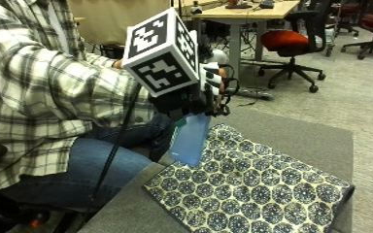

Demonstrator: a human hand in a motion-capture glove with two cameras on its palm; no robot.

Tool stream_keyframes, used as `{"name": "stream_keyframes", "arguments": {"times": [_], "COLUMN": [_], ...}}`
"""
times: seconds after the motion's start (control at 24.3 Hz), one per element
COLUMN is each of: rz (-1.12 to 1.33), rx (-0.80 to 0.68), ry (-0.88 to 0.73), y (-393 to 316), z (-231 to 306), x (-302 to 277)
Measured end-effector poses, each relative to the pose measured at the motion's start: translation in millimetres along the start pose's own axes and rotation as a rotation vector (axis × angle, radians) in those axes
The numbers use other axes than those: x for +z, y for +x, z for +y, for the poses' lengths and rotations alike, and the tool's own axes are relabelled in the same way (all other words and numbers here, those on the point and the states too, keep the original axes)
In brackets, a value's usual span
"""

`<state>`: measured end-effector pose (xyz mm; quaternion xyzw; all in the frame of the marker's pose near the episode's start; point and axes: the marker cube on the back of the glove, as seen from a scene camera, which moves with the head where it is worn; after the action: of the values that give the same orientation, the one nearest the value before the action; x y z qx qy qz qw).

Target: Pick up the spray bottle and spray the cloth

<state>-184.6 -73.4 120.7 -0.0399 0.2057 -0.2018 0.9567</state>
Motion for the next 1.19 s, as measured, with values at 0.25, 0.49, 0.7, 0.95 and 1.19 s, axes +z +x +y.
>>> {"name": "stream_keyframes", "arguments": {"times": [0.25,0.49,0.7,0.95,1.19], "rz": [-0.153,-0.425,-0.483,-0.571,-0.752], "rx": [0.057,0.175,0.162,0.076,-0.008], "ry": [0.090,0.175,0.195,0.168,0.095], "y": [6.5,19.1,10.8,-25.9,-83.9], "z": [9.7,29.8,45.5,52.3,42.2], "x": [-32.8,-52.1,-62.0,-53.9,-5.5]}}
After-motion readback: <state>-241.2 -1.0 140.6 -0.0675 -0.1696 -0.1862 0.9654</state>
